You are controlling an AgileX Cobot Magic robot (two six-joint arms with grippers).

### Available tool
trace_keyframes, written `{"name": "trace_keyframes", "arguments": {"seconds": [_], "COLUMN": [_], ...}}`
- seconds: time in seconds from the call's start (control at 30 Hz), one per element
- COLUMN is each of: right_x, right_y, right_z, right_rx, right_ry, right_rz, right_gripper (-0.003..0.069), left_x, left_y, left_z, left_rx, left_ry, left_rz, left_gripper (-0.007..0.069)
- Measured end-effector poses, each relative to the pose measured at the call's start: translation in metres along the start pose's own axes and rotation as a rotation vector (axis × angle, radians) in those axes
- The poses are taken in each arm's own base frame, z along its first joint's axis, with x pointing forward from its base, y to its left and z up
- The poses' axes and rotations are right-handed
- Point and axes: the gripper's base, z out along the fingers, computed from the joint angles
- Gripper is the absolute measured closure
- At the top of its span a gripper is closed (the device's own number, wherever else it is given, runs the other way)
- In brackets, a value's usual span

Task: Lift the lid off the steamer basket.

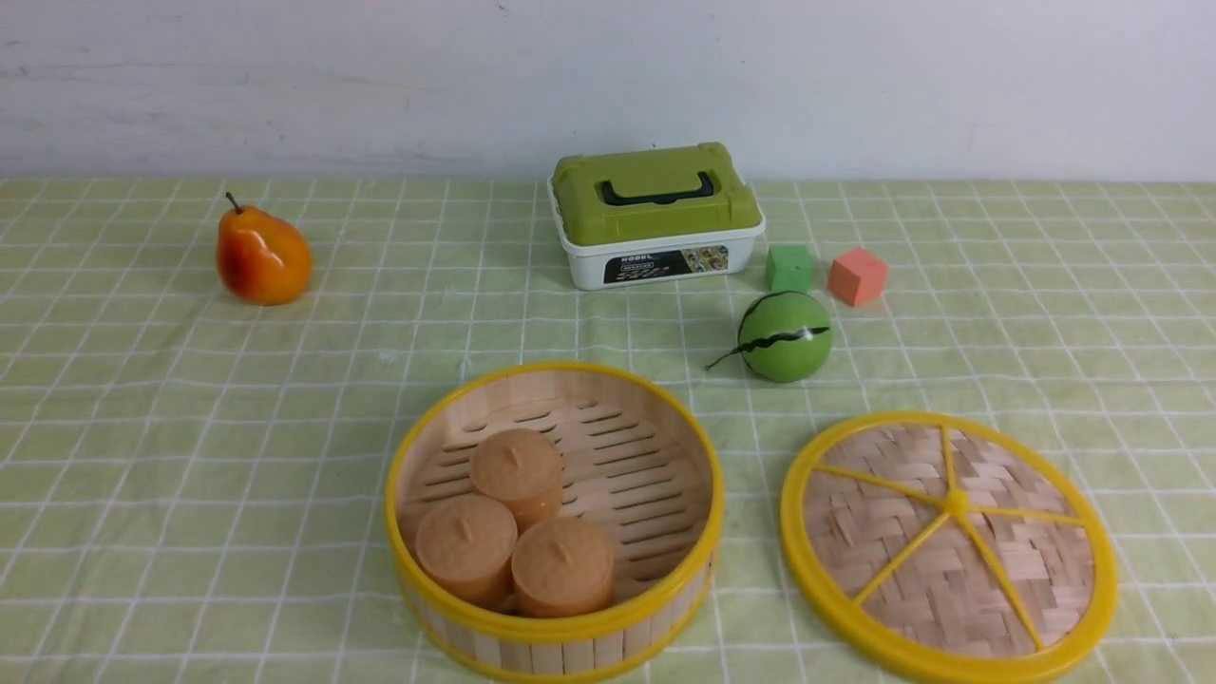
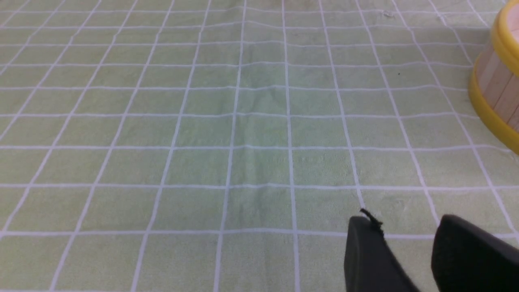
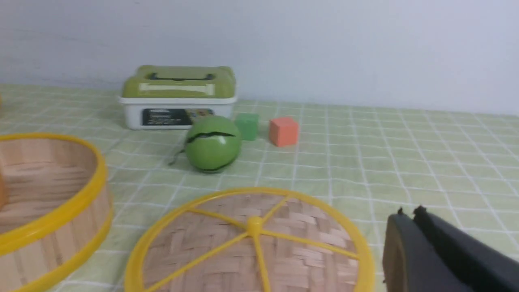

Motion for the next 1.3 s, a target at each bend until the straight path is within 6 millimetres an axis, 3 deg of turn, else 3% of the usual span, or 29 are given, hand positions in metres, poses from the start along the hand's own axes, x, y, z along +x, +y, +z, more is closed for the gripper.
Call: {"name": "trace_keyframes", "arguments": {"seconds": [0.23, 0.53, 1.3], "right_x": [0.006, 0.026, 0.026], "right_y": [-0.006, -0.006, -0.006], "right_z": [-0.005, -0.010, -0.010], "right_rx": [0.104, 0.114, 0.114], "right_ry": [0.045, 0.271, 0.282], "right_rz": [0.017, 0.060, 0.064], "right_gripper": [0.0654, 0.0638, 0.0619], "left_x": [0.000, 0.000, 0.000], "left_y": [0.000, 0.000, 0.000], "left_z": [0.000, 0.000, 0.000], "left_rx": [0.000, 0.000, 0.000], "left_ry": [0.000, 0.000, 0.000], "left_rz": [0.000, 0.000, 0.000], "left_gripper": [0.0386, 0.0386, 0.0386]}}
